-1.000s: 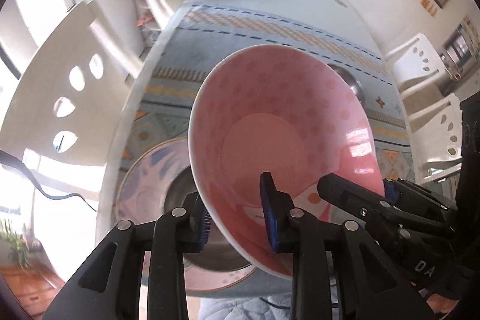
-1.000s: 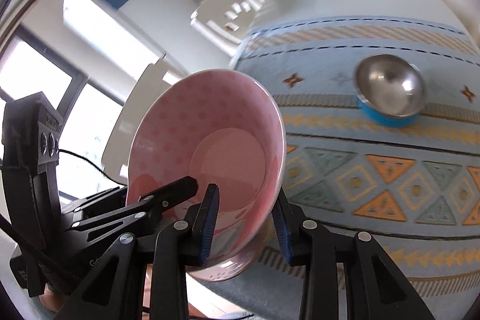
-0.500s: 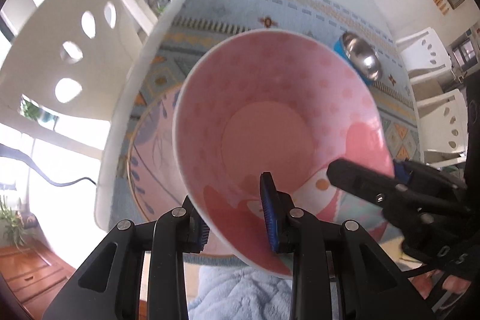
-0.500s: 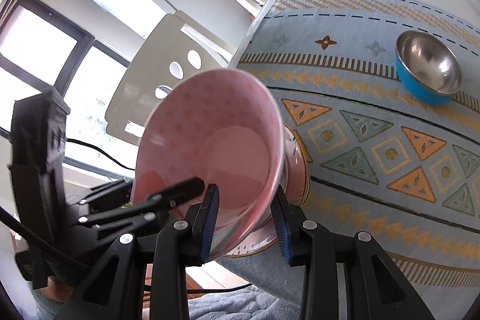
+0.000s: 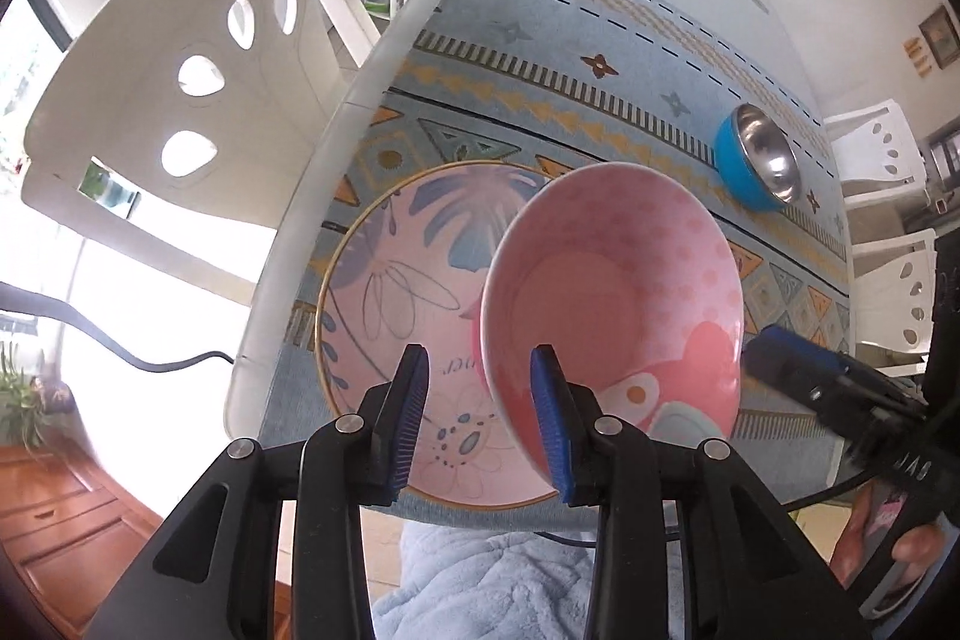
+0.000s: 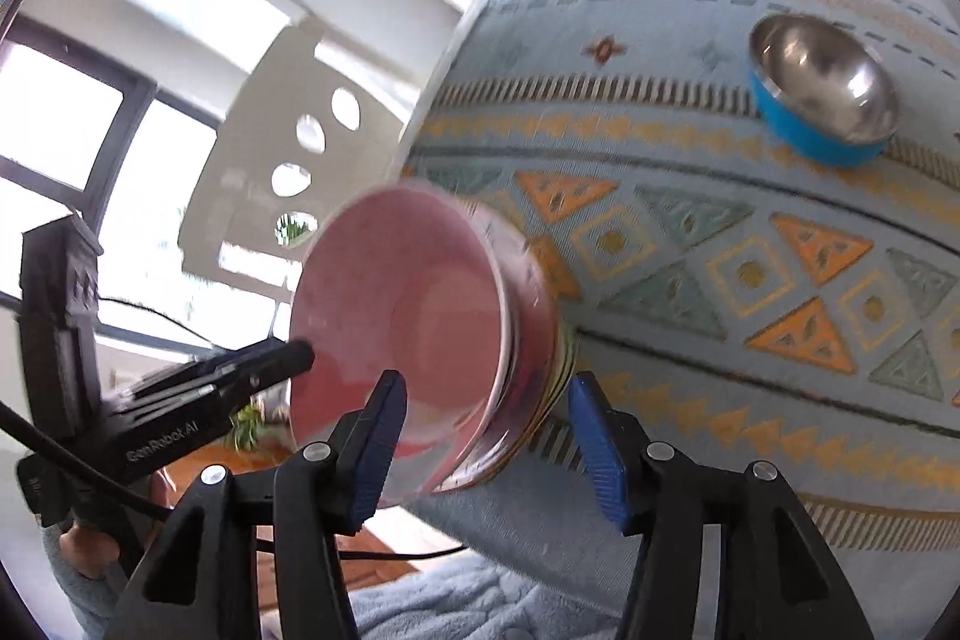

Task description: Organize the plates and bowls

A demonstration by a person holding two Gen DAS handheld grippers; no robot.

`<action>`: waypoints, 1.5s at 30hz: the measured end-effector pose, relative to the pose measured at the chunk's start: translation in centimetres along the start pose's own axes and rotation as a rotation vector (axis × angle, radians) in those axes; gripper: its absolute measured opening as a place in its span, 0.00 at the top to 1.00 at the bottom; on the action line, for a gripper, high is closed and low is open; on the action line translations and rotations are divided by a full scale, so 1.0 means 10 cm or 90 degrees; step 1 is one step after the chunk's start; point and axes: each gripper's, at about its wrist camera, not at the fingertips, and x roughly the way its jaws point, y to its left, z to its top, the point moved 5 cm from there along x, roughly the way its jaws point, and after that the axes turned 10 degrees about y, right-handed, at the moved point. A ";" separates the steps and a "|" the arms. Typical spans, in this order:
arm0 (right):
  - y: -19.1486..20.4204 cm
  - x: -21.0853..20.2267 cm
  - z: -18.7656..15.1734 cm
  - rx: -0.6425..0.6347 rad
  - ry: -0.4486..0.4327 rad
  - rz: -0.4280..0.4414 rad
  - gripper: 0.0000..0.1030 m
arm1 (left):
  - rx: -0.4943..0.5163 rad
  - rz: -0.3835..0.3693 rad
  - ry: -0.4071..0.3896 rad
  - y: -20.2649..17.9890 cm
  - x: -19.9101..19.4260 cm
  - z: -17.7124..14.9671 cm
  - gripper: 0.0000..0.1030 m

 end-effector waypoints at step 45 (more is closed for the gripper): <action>-2.08 -1.03 0.56 0.309 -0.249 0.007 0.46 | 0.280 -0.076 0.136 -2.34 0.99 1.73 0.68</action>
